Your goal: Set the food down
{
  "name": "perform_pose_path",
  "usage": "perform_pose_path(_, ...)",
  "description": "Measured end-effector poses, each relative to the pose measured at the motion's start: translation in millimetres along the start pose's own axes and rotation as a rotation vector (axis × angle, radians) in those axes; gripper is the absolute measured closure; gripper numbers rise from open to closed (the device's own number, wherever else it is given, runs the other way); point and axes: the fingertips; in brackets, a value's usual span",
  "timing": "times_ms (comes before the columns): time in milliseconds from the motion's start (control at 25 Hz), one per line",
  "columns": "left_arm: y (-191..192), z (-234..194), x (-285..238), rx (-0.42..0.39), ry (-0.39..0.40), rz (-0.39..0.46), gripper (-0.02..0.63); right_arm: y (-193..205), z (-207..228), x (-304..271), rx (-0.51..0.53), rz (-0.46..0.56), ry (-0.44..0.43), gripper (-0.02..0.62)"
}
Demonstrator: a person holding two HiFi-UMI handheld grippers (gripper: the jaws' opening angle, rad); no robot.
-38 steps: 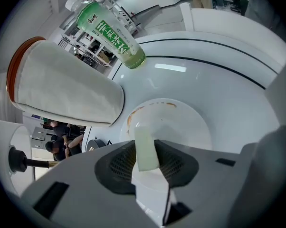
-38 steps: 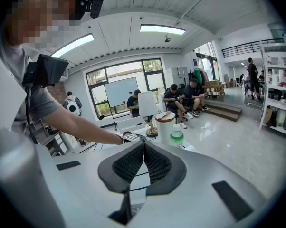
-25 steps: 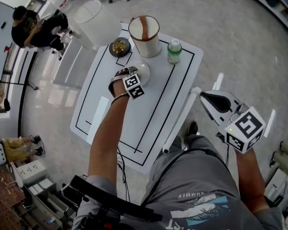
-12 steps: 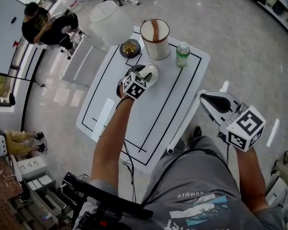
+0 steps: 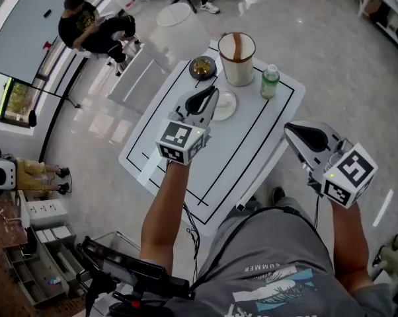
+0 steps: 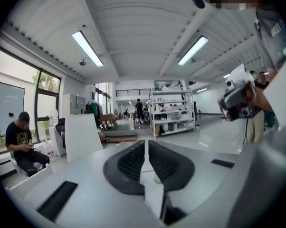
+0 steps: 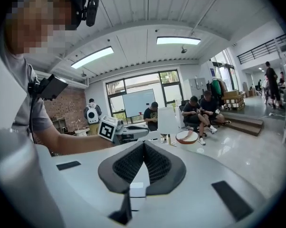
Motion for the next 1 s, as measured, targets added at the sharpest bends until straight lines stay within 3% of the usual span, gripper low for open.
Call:
perform_pose_path(200, -88.4, 32.5, 50.9, 0.08, -0.052, 0.226, 0.586, -28.5, -7.8, 20.2, 0.068, 0.049, -0.073, 0.589)
perform_pose_path(360, -124.7, 59.2, 89.1, 0.096, -0.107, 0.326, 0.586, -42.1, -18.4, 37.0, 0.1, 0.094, -0.122, 0.589)
perform_pose_path(560, -148.7, 94.3, 117.9, 0.071, -0.173, 0.346, 0.584, -55.2, -31.8, 65.8, 0.12, 0.127, -0.178, 0.589)
perform_pose_path(1000, -144.6, 145.0, 128.7, 0.038, -0.243, 0.327, 0.586, -38.3, -48.0, 100.5, 0.133, 0.153, -0.273, 0.589)
Point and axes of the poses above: the fingertips, and each gripper's own axes: x backward along the fingers, z to its right, y out of its underside, and after that the axes turned 3 degrees about y, right-handed
